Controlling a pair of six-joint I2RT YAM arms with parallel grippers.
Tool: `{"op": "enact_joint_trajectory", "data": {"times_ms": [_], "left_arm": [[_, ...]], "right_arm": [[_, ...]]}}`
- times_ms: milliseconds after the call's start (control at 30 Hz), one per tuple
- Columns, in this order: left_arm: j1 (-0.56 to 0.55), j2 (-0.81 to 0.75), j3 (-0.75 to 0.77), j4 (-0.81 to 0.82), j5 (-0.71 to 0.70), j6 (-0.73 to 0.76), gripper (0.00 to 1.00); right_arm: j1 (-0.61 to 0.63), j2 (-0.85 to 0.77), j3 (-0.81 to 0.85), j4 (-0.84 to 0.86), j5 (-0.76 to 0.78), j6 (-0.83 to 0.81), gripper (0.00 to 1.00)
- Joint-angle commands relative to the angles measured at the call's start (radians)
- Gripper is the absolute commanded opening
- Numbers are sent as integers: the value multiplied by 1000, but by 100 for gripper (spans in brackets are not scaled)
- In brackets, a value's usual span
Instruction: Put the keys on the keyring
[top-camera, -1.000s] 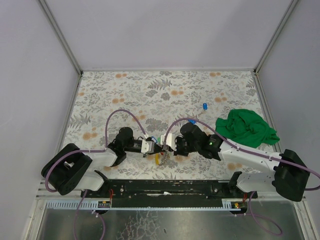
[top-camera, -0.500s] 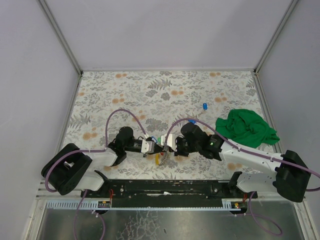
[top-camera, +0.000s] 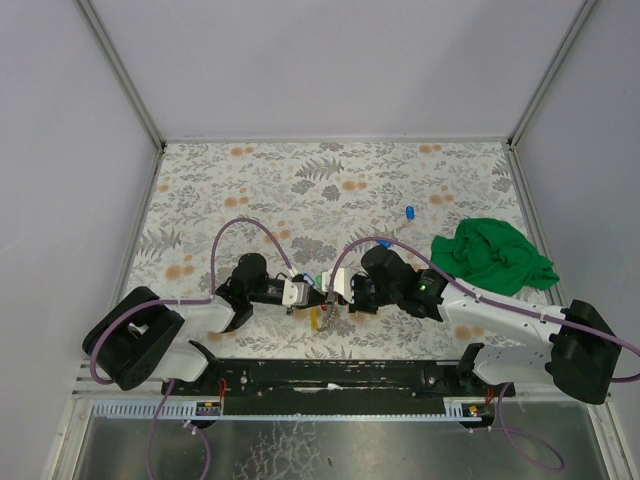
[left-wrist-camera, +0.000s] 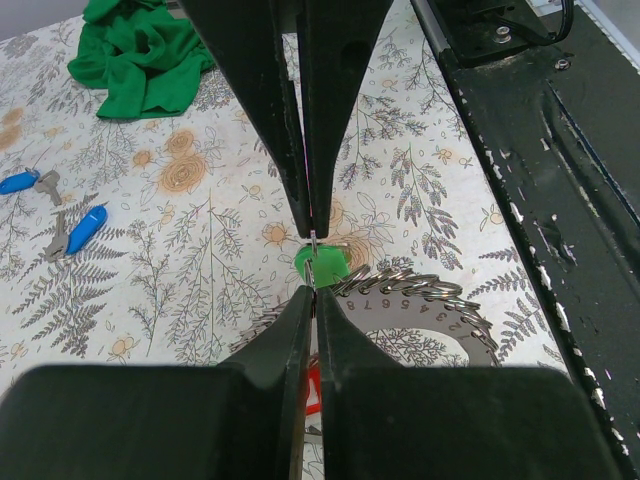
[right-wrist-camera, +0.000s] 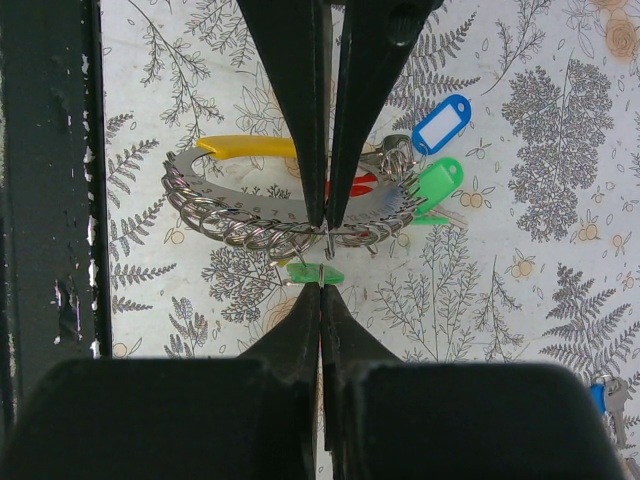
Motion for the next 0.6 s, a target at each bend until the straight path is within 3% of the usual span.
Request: {"op": "enact_joint_trajectory", "data": {"times_ms": [0,567], "left_arm": [[-1,-12,27,19,28,16,0],[-2,-9,31,13,18,16,0]], "right_arm": [[12,-22,9,39,-2,-10,0],[14,-21,8,35,21,-5,0]]}}
